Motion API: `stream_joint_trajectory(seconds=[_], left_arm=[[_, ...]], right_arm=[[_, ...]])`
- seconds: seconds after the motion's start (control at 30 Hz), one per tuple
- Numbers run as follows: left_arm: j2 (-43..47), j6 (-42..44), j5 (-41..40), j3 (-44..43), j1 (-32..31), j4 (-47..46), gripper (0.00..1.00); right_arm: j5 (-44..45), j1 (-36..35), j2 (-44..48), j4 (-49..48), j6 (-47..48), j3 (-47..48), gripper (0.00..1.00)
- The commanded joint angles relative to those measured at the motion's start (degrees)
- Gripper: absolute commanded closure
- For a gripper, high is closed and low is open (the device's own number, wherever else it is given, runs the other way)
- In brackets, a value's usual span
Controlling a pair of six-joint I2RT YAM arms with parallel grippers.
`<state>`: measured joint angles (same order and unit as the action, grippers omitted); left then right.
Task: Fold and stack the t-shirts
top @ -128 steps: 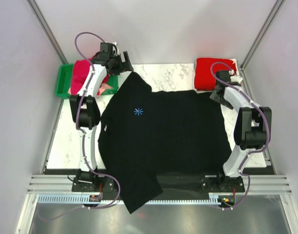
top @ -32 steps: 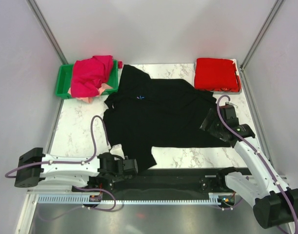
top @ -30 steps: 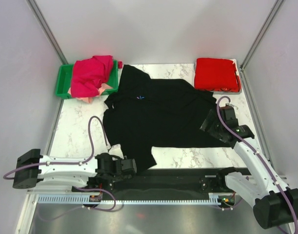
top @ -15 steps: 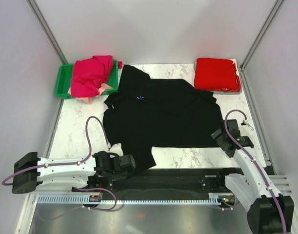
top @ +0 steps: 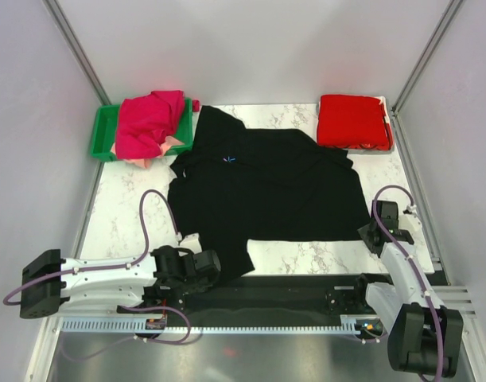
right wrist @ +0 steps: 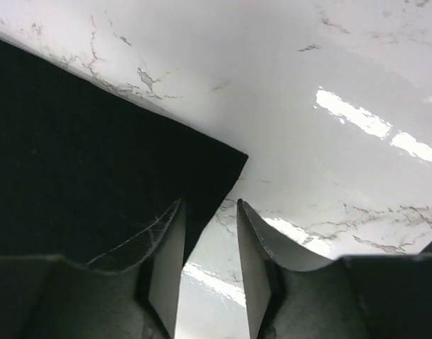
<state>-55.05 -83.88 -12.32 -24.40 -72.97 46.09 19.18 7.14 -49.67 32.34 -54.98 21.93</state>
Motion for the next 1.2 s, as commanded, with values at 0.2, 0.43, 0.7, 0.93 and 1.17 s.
stream_joint_trajectory(seconds=[0.2, 0.43, 0.7, 0.93, 1.17], left_arm=[[-3.05, -0.32, -4.38, 5.59, 0.9, -14.09, 0.98], [-2.87, -0.24, -4.29, 5.59, 0.9, -14.09, 0.98], [-0.59, 0.12, -4.56, 3.67, 0.81, -10.5, 0.98], [5.3, 2.14, -8.77, -10.36, -0.59, 5.04, 0.98], [3.02, 6.26, -15.8, -28.84, -0.59, 20.08, 0.98]], right_arm=[[-6.16, 0.69, -3.15, -11.49, 1.98, -3.74, 0.59], [-7.58, 0.77, -8.42, -15.64, 3.65, -4.01, 0.74], [-8.72, 0.77, -1.05, -9.32, 4.0, -2.17, 1.0], [-9.25, 0.86, 10.19, 6.76, 4.88, 5.48, 1.0], [-7.22, 0.77, 14.6, 18.64, 5.32, 13.74, 1.0]])
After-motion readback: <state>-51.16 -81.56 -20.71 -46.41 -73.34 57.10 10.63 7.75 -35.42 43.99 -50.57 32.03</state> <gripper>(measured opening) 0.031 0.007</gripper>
